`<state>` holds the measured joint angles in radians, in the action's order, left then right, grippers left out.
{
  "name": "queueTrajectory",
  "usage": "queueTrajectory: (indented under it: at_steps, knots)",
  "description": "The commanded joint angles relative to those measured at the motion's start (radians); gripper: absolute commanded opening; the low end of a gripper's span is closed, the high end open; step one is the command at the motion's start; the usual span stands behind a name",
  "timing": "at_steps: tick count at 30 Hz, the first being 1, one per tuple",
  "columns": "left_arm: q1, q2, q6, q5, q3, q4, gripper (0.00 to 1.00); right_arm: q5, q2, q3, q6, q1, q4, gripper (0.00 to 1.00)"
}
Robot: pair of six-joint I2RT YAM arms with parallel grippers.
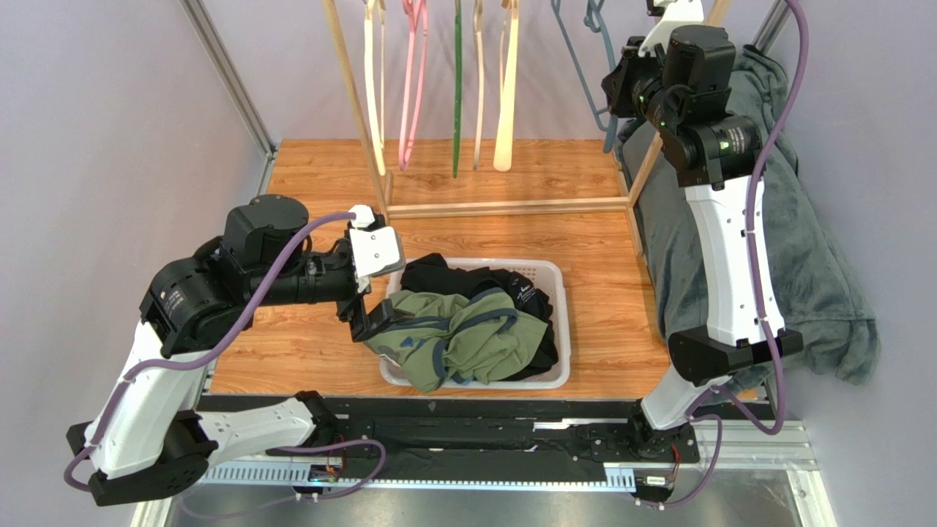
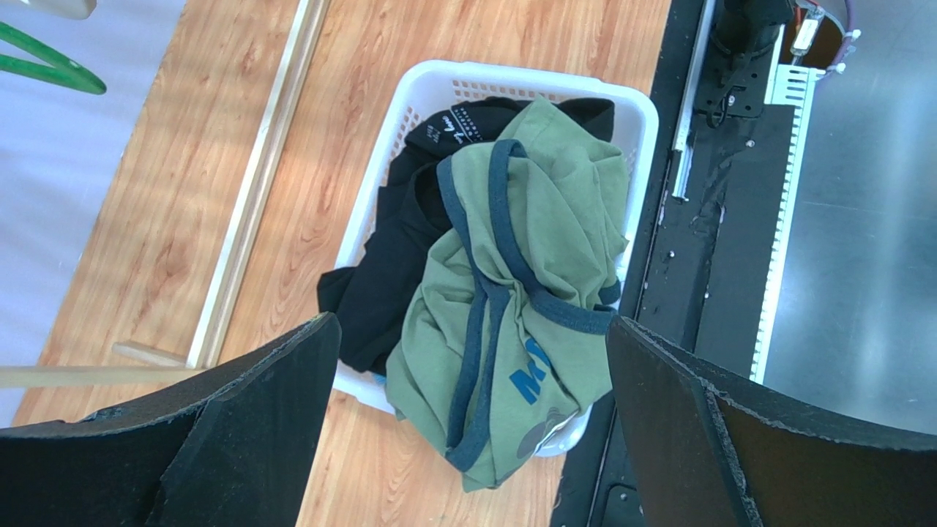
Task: Remove the tank top from the hanger
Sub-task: Place the hanger at the clothesline, then reset both arms
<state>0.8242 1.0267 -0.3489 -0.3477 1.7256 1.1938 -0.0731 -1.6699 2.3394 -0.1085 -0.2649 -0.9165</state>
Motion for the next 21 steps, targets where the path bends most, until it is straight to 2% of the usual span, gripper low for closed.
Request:
queueTrajectory:
  at_steps: [1, 5, 6, 8, 9, 11, 12, 14, 17, 21]
  knots:
    - [-0.007, -0.007, -0.016, -0.011, 0.008, -0.014, 0.99, 0.052, 0.044, -0.077, -0.031, 0.000, 0.091, 0.00]
    - [-0.013, -0.004, -0.007, -0.002, 0.008, -0.030, 0.99, 0.041, 0.090, -0.201, -0.019, -0.026, 0.116, 0.02]
    - [-0.014, -0.007, -0.007, 0.003, 0.009, -0.031, 0.99, 0.035, 0.098, -0.216, -0.016, -0.031, 0.117, 0.08]
    - [-0.016, -0.001, -0.007, 0.010, 0.011, -0.034, 0.99, 0.023, 0.127, -0.271, -0.014, -0.043, 0.116, 0.39]
    - [-0.017, -0.002, -0.009, 0.018, 0.012, -0.034, 0.99, 0.019, 0.140, -0.291, -0.017, -0.048, 0.116, 0.58]
    - [-0.019, -0.002, -0.010, 0.029, 0.009, -0.040, 0.99, 0.013, 0.189, -0.345, -0.025, -0.057, 0.123, 0.70]
    - [-0.019, -0.002, -0.012, 0.038, 0.008, -0.043, 0.99, 0.013, 0.206, -0.359, -0.028, -0.059, 0.123, 0.83]
    - [-0.019, -0.004, -0.015, 0.052, 0.002, -0.048, 0.99, 0.013, 0.264, -0.399, -0.043, -0.065, 0.119, 1.00]
    - [-0.026, -0.010, -0.016, 0.073, -0.004, -0.060, 0.99, -0.037, 0.346, -0.436, -0.072, -0.086, 0.068, 1.00]
    - [-0.034, -0.016, -0.022, 0.093, -0.014, -0.066, 0.99, -0.013, 0.432, -0.498, -0.062, -0.112, 0.007, 1.00]
